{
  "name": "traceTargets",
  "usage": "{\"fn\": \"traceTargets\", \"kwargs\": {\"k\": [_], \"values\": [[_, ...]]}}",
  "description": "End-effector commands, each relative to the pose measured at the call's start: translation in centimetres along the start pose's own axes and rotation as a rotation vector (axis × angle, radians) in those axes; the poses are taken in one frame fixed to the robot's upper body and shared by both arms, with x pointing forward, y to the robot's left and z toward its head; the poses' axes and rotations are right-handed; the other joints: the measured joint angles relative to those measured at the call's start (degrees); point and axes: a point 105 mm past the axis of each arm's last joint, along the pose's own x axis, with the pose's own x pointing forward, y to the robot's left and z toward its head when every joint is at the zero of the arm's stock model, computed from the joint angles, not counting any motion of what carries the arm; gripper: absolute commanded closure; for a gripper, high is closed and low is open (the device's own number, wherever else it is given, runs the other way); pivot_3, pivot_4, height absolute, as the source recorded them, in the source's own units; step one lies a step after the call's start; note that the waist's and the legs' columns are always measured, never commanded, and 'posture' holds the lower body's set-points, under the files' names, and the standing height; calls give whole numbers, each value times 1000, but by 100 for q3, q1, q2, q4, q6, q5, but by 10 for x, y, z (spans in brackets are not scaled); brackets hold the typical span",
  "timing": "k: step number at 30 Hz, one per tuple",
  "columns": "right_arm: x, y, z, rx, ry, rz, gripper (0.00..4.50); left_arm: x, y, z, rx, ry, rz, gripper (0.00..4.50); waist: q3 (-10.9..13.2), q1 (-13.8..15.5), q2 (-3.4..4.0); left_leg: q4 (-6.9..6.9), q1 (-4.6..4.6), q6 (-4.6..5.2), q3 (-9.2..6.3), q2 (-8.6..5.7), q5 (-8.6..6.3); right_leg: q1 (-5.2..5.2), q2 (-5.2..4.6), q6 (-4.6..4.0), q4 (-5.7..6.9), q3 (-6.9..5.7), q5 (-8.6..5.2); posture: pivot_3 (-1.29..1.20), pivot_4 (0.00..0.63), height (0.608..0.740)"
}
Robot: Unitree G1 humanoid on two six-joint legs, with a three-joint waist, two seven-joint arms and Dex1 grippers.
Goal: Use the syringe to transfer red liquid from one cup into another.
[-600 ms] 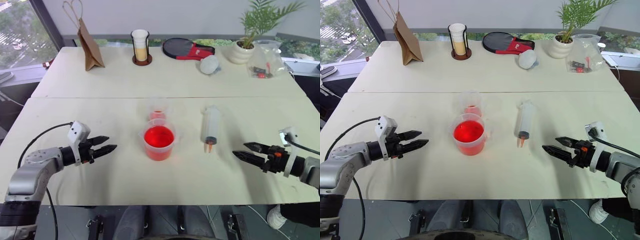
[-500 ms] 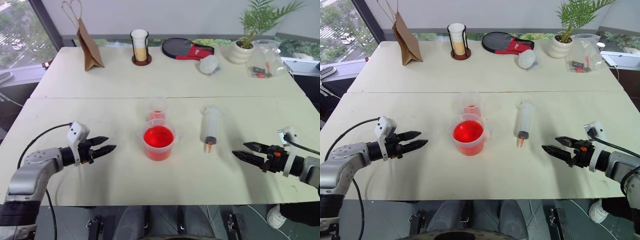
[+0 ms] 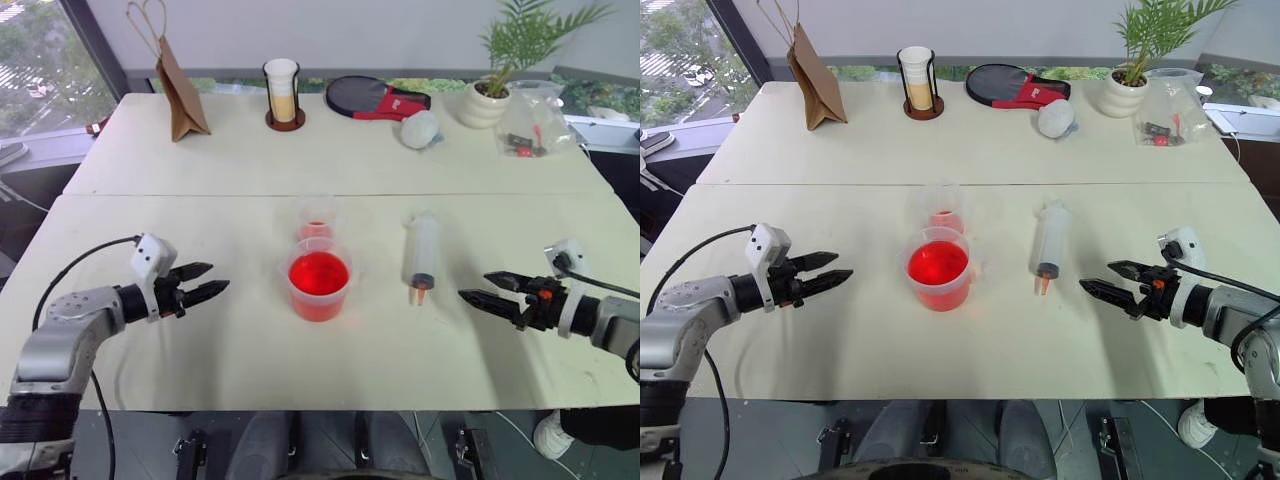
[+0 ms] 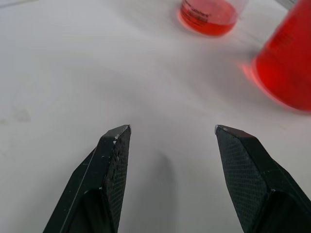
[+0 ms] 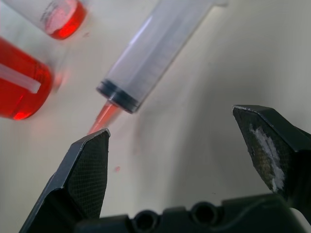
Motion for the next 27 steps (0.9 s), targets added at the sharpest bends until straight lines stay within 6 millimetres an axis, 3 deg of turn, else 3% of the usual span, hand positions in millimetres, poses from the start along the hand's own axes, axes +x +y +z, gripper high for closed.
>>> {"fn": "traceTargets", "kwargs": {"k": [1, 3, 5, 9, 11, 15, 21, 27], "values": [[-8, -14, 30, -4, -56, -60, 79, 2, 7, 16, 66, -30, 12, 1648, 0, -7, 0, 0, 0, 0, 0, 0, 0, 0, 0, 0, 1, 0, 0, 0, 150, 740], [-10, -23, 45, 4, -84, -102, 79, 4, 7, 22, 78, -33, -4, 1648, 0, -18, 0, 2, 0, 0, 1, 0, 1, -2, 1, 0, 2, 0, 0, 0, 150, 740], [-10, -41, 55, 21, -1, -223, 79, 3, 6, 32, 105, -10, -53, 1648, 1, -33, 1, 0, 0, -1, 2, 0, 1, -4, 1, 12, 4, 0, 7, 0, 150, 740], [2, -38, 99, 64, 29, -244, 79, -6, 7, 62, 193, 59, -163, 1648, 2, -111, 3, -5, -16, -7, 3, 0, 5, -30, 1, -2, 8, 0, 0, 0, 150, 740], [10, -38, 111, 96, 66, -257, 79, -12, 8, 75, 233, 90, -205, 1648, 2, -150, 3, -6, -23, -10, 3, 0, 6, -37, 2, -1, 9, -1, 0, 0, 150, 740], [29, -32, 112, 219, 193, -241, 79, -19, 7, 91, 302, 144, -275, 1648, 2, -180, 4, -11, -39, -6, 4, -1, 3, -48, 1, 16, 2, -5, 10, 0, 150, 740], [53, -14, 111, 361, 368, -216, 79, -9, 8, 108, 368, 97, -273, 1648, 3, -160, 4, 10, -131, -53, 10, -7, 35, -146, 1, 22, 36, -6, 14, 0, 150, 740], [88, 2, 118, 353, 420, -177, 79, -3, -3, 96, 338, 68, -284, 1648, 3, -182, 4, 29, -136, -53, 13, -9, 36, -161, 4, 23, 91, -11, 14, 0, 150, 740]]}}
